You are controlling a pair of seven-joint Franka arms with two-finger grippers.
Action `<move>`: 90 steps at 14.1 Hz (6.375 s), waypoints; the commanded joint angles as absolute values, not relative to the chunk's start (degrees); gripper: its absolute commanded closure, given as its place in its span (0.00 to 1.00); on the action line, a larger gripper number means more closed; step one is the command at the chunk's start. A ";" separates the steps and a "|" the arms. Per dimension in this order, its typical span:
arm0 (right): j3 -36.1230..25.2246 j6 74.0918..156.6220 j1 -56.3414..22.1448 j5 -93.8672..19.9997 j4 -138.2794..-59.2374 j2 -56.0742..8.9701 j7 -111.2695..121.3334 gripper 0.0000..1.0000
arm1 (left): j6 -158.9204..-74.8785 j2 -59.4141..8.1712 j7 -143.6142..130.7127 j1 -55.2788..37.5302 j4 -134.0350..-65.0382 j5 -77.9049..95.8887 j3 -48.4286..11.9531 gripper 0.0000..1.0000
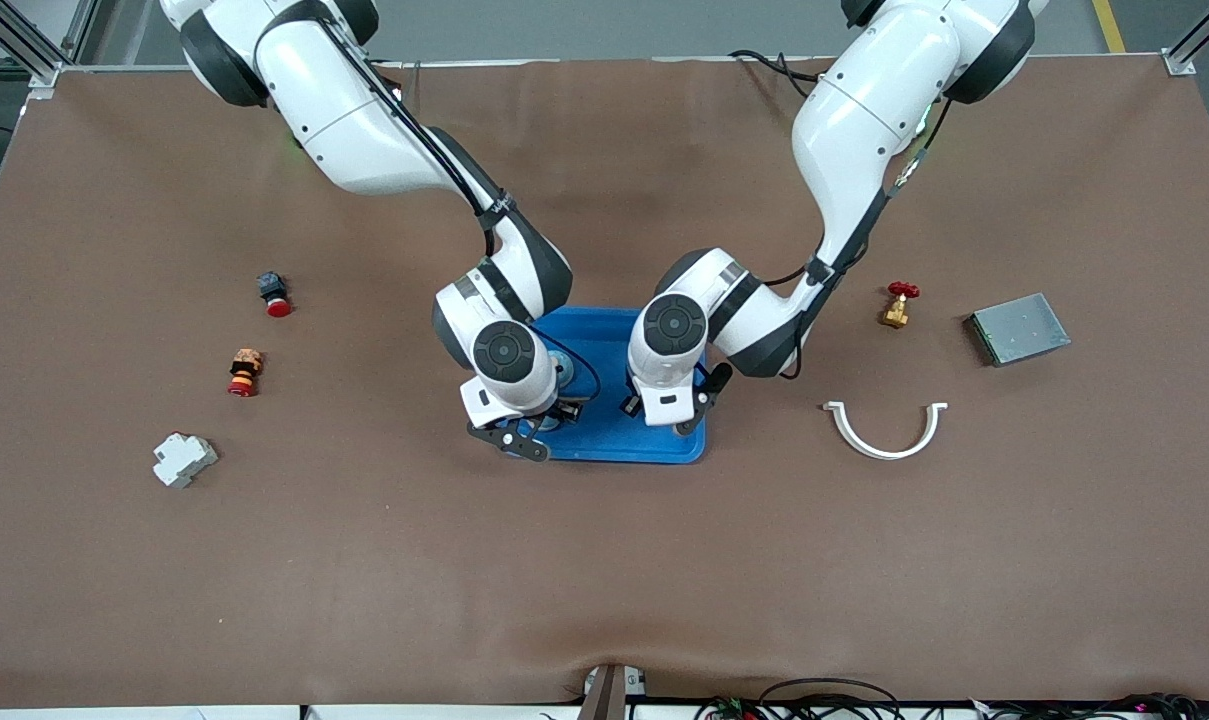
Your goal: Place electrolytic capacitor and blue bell in tray
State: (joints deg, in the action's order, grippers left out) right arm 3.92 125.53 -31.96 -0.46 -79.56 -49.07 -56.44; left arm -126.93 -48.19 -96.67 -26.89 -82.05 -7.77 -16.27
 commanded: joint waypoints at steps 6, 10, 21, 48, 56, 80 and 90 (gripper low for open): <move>3.43 126.21 -32.61 0.62 -77.43 -50.62 -58.53 1.00 | -126.30 -47.02 -97.47 -27.42 -82.18 -8.44 -15.65 0.00; 3.43 126.21 -32.17 0.61 -77.52 -50.54 -59.33 0.00 | -120.16 -45.62 -96.33 -26.90 -80.87 -13.61 -15.91 0.00; 4.04 108.93 -28.40 -0.70 -77.96 -41.15 -50.73 0.00 | -97.57 -30.78 -59.80 -15.92 -82.17 -9.94 -16.70 0.00; 3.52 99.49 0.79 -0.79 -110.29 5.79 -6.86 0.00 | -101.96 13.98 -1.84 16.61 -119.02 2.37 -16.88 0.00; 2.29 97.83 2.55 -0.97 -115.93 15.73 -6.77 0.00 | -95.63 6.60 -1.49 15.12 -100.74 3.26 -18.71 0.00; 1.32 81.12 2.55 -0.35 -86.66 2.81 -5.54 0.00 | -95.54 2.99 -1.85 -1.49 -99.40 3.08 -1.93 0.00; 1.49 81.21 3.08 -1.05 -86.66 2.46 -5.54 0.00 | -95.54 2.99 -1.76 -1.41 -99.40 2.99 -1.93 0.00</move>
State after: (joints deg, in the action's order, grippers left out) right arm 0.88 81.99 1.94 -0.41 -88.23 3.18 -5.54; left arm -96.76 3.11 -2.05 -0.87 -100.54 2.91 -2.58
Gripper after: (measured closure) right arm 0.000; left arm 0.000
